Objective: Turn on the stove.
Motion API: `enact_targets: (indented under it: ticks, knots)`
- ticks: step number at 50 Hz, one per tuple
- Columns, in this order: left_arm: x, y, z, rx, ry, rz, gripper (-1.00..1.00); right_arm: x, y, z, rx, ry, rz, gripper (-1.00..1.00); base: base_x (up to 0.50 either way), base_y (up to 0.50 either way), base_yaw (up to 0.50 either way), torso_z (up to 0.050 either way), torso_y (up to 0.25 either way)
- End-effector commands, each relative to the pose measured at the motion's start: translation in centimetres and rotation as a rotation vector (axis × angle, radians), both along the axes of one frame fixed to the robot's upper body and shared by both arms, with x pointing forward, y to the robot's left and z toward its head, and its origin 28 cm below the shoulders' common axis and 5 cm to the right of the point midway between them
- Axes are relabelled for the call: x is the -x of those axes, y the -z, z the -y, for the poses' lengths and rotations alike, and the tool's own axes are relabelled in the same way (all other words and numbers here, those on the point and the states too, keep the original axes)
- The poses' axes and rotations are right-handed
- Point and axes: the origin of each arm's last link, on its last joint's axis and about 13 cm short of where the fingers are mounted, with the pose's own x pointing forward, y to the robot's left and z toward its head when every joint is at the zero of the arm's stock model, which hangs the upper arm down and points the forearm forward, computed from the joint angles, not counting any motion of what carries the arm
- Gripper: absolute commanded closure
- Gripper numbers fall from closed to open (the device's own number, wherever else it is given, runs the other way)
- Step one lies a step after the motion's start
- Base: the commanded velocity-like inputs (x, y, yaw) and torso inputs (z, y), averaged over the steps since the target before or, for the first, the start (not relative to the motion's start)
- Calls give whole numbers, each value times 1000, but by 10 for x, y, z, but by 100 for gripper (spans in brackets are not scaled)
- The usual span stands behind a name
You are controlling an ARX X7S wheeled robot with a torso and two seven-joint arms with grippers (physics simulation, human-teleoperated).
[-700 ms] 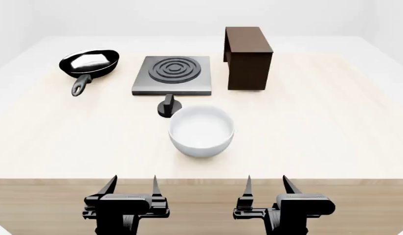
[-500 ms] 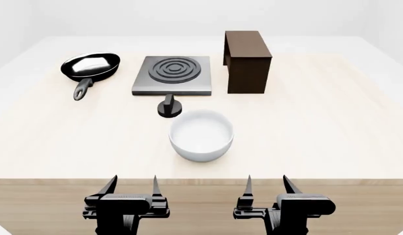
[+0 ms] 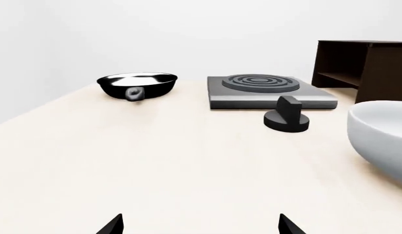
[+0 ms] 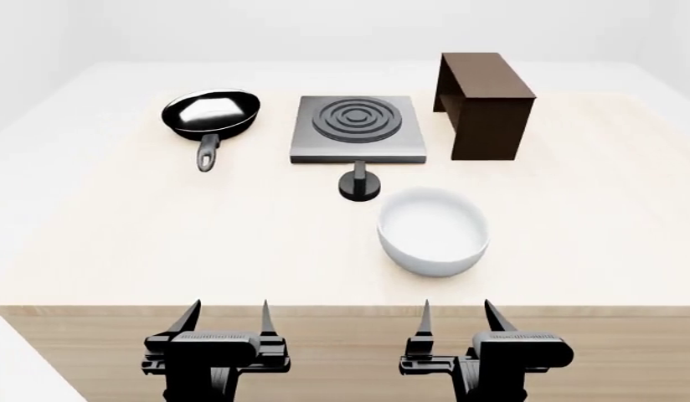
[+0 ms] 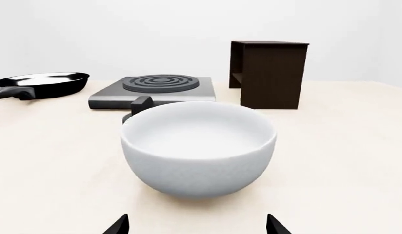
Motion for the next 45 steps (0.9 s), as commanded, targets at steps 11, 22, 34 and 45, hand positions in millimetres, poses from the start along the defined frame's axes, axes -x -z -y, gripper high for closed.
enact_targets:
  ticks: [11,22,34,45]
  knots:
    - [0,0,0,0,-1,0,-100,1,0,0,1,-2,2,-100,0,500,0,0,0]
    - [0,0,0,0,0,0,-100,1,-1,0,2,-3,2,-100,0,500,0,0,0]
    - [0,0,0,0,-2,0,-100,1,0,-1,2,-5,0,-100,0,500,0,0,0]
    - [1,-1,0,0,0,1,-100,1,-1,-1,3,0,1,-100,0,353,0,0,0]
